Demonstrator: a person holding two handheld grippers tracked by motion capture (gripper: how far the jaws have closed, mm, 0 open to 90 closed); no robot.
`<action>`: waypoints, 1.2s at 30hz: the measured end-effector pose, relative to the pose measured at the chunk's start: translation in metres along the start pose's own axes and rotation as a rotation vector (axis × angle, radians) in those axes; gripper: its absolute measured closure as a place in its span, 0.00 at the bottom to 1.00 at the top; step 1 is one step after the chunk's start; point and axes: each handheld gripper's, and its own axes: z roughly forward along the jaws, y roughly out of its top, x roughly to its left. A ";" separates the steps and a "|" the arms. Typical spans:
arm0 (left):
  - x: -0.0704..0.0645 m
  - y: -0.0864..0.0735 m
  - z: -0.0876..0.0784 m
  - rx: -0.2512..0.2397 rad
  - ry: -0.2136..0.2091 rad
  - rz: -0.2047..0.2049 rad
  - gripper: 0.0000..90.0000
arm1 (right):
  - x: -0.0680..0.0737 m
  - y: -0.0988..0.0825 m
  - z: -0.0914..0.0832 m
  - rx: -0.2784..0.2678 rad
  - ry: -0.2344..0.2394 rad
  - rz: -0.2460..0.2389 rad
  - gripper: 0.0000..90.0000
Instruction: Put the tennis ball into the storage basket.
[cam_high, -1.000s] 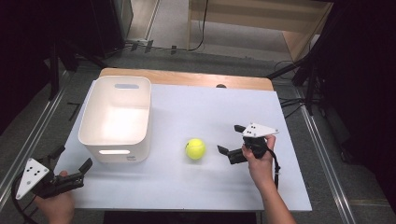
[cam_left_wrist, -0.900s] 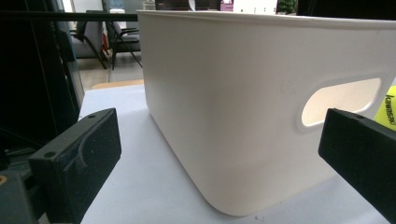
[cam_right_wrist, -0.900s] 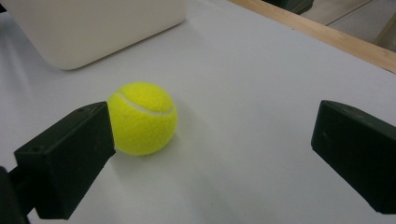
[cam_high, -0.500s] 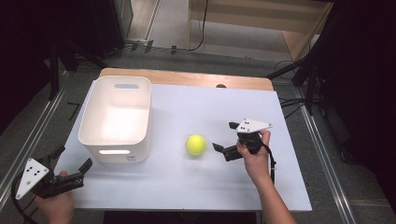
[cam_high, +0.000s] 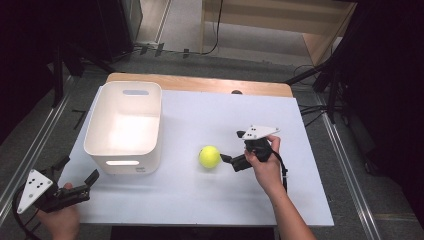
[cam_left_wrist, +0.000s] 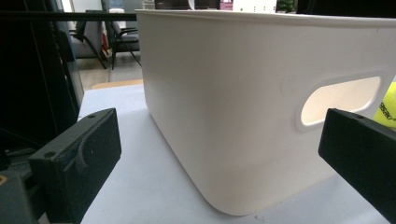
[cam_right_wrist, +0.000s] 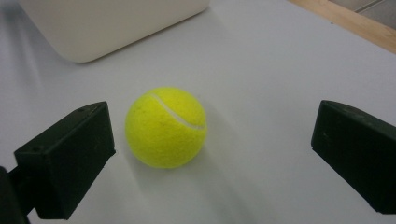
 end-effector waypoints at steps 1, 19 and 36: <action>0.000 0.000 0.000 -0.001 -0.001 -0.001 0.00 | 0.000 0.001 0.001 0.008 0.002 -0.002 0.00; 0.000 0.000 0.001 -0.002 -0.004 -0.001 0.00 | 0.003 0.009 0.024 0.088 0.048 -0.024 0.00; 0.000 0.000 0.000 0.001 -0.003 0.000 0.00 | 0.007 0.011 0.041 0.171 0.096 -0.041 0.07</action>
